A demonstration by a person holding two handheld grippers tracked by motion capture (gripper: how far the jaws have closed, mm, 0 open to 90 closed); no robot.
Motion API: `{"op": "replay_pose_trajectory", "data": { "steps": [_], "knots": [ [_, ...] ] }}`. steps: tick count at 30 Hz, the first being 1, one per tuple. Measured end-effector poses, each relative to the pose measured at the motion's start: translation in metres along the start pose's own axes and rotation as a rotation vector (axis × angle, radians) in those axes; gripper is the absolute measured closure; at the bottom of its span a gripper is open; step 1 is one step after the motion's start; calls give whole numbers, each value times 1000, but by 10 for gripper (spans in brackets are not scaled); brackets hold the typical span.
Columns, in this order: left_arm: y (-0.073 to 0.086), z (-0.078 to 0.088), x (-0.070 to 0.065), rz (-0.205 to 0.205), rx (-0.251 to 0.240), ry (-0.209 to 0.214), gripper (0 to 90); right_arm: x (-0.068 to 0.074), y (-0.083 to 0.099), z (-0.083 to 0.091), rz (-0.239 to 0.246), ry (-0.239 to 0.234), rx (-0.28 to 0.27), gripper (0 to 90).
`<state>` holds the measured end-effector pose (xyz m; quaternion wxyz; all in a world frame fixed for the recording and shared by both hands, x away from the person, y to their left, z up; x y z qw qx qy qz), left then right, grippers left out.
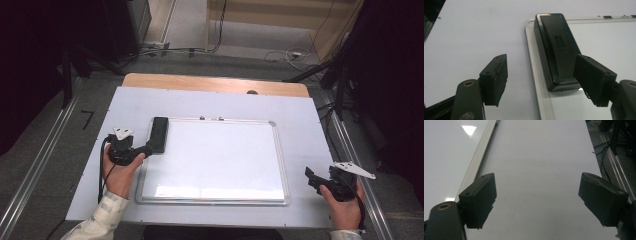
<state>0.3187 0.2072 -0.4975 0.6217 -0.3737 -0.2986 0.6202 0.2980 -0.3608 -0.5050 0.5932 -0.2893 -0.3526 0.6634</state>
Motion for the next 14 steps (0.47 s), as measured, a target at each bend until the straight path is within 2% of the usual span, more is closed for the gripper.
{"op": "replay_pose_trajectory", "data": {
  "steps": [14],
  "knots": [
    [19,14,24,11,6,-24,279,-1,1,-1,6,6,5,133]
  ]
}}
Point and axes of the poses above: each handheld gripper's, and its own axes: z roughly backward along the jaws, y roughly out of its underside, x roughly to its left, the point moved 5 cm from there along -z, roughly forward along the jaws, and after that the axes turned 5 degrees about -x, right-handed, at the moved point
